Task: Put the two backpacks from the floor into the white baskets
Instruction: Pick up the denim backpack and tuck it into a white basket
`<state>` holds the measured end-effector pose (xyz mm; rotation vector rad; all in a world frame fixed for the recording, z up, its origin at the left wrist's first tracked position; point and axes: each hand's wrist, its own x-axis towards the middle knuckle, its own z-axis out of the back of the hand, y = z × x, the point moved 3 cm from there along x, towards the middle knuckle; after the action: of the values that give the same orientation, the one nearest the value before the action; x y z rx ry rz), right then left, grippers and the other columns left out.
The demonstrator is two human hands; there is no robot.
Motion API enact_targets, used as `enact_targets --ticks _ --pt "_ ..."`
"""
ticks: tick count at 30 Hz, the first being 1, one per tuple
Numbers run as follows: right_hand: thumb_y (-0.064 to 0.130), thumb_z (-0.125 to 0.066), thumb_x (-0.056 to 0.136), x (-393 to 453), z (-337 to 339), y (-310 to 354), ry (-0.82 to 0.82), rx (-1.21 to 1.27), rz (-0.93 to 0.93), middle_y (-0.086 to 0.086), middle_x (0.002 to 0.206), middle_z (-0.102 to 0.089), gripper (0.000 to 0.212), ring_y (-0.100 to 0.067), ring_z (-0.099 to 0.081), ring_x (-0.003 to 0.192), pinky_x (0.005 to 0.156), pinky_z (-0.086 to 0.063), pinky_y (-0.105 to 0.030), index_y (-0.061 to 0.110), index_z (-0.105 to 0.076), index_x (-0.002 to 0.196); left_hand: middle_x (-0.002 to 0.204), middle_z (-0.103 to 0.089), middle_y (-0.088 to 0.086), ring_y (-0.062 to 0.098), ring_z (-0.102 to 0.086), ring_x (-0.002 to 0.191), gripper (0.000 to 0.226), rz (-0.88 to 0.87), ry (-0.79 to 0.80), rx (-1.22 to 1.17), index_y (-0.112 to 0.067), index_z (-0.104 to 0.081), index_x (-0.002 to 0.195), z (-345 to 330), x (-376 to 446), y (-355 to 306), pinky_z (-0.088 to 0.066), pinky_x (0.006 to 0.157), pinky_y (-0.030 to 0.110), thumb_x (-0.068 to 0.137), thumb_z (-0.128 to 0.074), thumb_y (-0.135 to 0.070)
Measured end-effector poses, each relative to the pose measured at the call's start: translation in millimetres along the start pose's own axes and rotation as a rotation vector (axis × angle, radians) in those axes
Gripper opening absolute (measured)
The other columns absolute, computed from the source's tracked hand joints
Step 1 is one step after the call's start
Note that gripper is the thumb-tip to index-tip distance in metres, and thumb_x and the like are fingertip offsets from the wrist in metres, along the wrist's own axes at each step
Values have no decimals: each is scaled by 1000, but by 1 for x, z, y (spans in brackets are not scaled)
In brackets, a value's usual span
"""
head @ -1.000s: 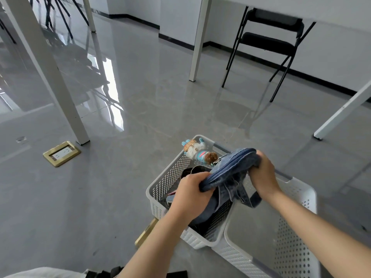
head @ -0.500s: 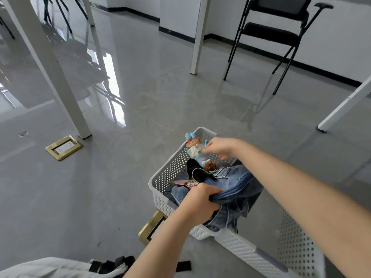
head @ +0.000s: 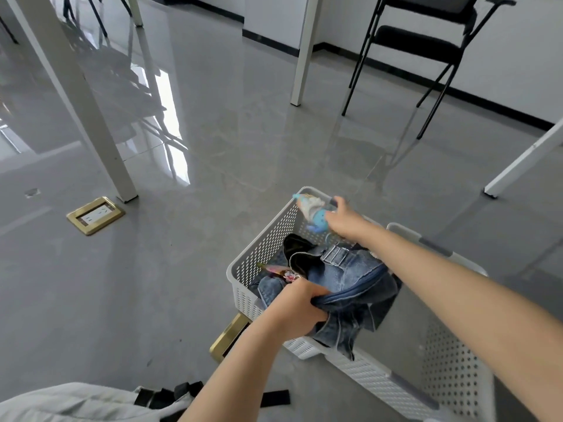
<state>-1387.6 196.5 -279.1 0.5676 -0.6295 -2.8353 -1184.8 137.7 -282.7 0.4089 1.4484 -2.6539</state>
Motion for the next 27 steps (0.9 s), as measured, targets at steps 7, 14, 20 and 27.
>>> enact_targets --ticks 7,14,20,27 --pt "37 -40 99 -16 15 -28 282 -138 39 -6 141 -51 47 -28 -49 128 98 -41 -35 13 -48 139 70 -58 1 12 -48 63 11 -6 -45 -29 -14 -66 81 14 10 1 -38 59 20 82 -60 -4" --pt "-2 -48 85 -81 53 -11 315 102 353 6 108 -66 36 -3 -60 102 81 -44 -9 13 -64 114 83 -65 3 14 -54 74 24 7 -81 -145 -11 -72 99 33 13 1 -44 67 24 82 -59 1" --pt "14 -51 73 -87 35 -33 104 -362 525 2 110 -67 42 -23 -58 109 93 -44 -38 34 -63 108 70 -62 0 15 -53 65 22 53 -201 -174 -22 -67 76 51 13 2 -47 67 32 77 -59 -2" --pt "-6 -51 77 -95 112 10 -627 173 538 -4 96 -75 34 -20 -67 96 83 -42 -20 12 -75 94 55 -48 3 20 -39 56 28 -106 -492 -60 -2 -61 70 85 11 -61 -35 52 29 81 -69 -27"
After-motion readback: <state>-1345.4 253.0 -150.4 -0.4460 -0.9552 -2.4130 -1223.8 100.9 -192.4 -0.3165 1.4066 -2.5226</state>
